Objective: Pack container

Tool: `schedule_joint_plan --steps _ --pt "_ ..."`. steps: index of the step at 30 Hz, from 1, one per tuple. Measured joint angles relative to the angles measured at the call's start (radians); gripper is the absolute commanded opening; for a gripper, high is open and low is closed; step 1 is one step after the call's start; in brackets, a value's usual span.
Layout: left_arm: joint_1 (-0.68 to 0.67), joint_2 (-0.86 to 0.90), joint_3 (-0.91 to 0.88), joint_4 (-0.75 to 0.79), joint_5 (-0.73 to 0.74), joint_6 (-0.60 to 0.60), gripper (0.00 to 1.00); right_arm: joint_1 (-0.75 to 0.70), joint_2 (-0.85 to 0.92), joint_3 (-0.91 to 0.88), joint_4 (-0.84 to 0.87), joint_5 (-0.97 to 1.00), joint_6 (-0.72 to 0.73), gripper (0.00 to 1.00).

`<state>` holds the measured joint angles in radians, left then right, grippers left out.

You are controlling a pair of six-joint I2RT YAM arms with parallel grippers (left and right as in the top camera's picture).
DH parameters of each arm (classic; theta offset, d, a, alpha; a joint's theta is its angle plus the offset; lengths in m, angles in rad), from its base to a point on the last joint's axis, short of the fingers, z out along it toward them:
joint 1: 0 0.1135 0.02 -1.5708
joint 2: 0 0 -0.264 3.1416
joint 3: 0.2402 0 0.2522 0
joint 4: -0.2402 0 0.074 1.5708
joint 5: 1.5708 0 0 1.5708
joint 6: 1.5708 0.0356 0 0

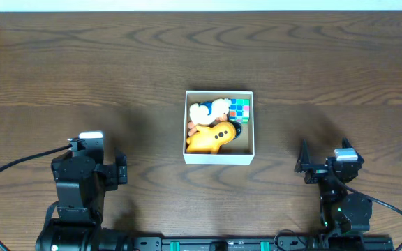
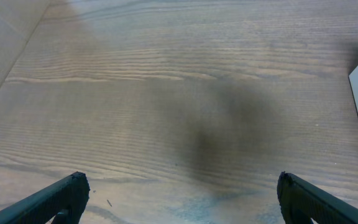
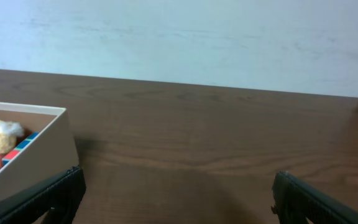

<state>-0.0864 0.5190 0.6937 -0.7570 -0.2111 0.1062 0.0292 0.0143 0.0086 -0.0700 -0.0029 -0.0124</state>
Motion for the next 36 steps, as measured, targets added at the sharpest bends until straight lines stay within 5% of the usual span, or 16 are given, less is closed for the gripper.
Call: schedule_joint_plan --steps 26,36 --pt "0.0 -0.018 0.0 -0.005 0.0 0.0 0.98 0.0 0.0 0.0 0.0 -0.002 0.0 0.99" --pt "0.0 -0.333 -0.079 -0.053 0.005 -0.005 0.98 0.0 0.0 0.0 0.0 -0.005 0.0 0.99"
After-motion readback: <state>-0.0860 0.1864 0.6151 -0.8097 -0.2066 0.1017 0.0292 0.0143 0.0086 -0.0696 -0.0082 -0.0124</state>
